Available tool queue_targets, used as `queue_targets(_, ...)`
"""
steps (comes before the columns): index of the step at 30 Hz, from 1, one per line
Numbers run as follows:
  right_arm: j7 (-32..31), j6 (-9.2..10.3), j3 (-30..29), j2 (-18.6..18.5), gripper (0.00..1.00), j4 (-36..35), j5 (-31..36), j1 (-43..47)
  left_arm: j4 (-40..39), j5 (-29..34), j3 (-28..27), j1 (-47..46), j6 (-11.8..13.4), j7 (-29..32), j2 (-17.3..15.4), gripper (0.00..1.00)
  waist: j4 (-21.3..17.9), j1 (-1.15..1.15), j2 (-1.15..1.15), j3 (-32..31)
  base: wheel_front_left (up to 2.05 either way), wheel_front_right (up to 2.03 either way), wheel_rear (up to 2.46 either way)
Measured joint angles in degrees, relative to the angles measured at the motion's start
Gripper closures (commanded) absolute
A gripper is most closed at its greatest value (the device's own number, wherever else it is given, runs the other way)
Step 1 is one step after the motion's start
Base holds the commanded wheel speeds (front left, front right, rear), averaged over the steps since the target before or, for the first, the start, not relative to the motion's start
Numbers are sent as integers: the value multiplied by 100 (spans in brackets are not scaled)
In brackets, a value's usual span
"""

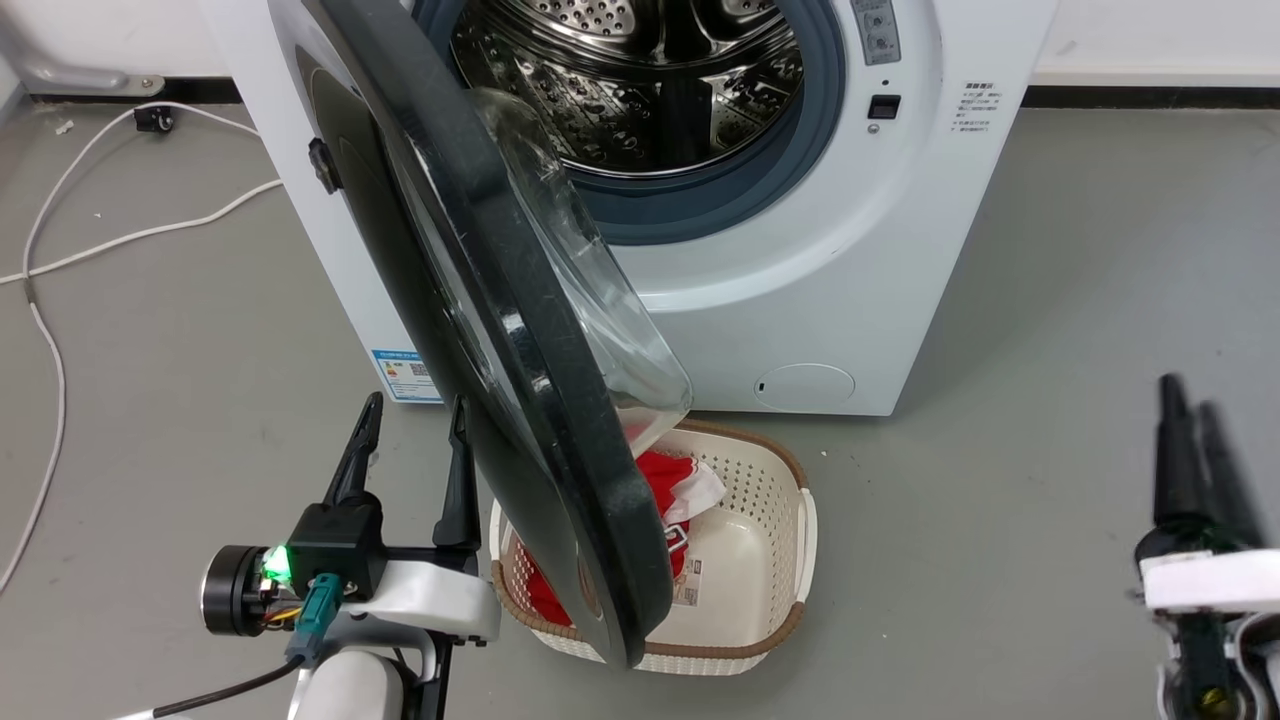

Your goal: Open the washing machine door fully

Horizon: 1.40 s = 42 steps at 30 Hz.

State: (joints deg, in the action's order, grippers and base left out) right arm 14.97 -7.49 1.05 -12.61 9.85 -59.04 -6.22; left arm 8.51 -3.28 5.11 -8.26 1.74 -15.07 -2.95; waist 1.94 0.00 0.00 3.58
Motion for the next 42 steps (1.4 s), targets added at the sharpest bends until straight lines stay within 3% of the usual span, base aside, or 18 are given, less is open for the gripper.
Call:
queue_targets(3, 11, 0, -610, 289, 0, -400, 2174, -37, -5, 2, 2, 2, -7, 0, 2, 0, 2, 0, 0, 10, 0, 0, 0)
queue_targets(6, 10, -2, -795, 744, 0, -948, 4328, 83, -11, 14, -7, 2, -15, 0, 0, 0, 17, 0, 0, 34, 0, 0, 0)
queue_targets(11, 11, -2, -672, 929, 0, -1151, 5565, 428, -11, 46, -25, 1, -21, 0, -4, 0, 25, 0, 0, 37, 0, 0, 0)
queue_targets(14, 5, -2, -624, 953, 0, -1042, 5767, 626, -11, 54, -31, 1, -23, 0, -10, 0, 31, 0, 0, 39, 0, 0, 0)
queue_targets(18, 4, -2, -611, 962, 0, -773, 5444, 727, -19, 59, -40, 1, -23, 0, -10, 0, 21, 0, 0, 43, 0, 0, 0)
queue_targets(30, 5, -2, -598, 964, 0, -614, 5352, 621, -9, 94, -38, -2, -32, 0, -15, 0, 3, 0, 0, 72, 0, 0, 0)
queue_targets(31, 5, -2, -602, 964, 0, -609, 5352, 621, -3, 93, -37, -2, -32, 0, -15, 60, 3, 0, 0, 72, 0, 0, 0)
queue_targets(32, 5, -2, -604, 964, 0, -608, 5350, 621, -3, 92, -41, -2, -33, 0, -15, 100, 3, 0, 0, 73, 0, 0, 0)
queue_targets(42, 7, -2, -632, 964, 0, -609, 5313, 609, -155, 52, -54, -22, -46, 0, -13, 100, -10, 0, 0, 109, 0, 0, 0)
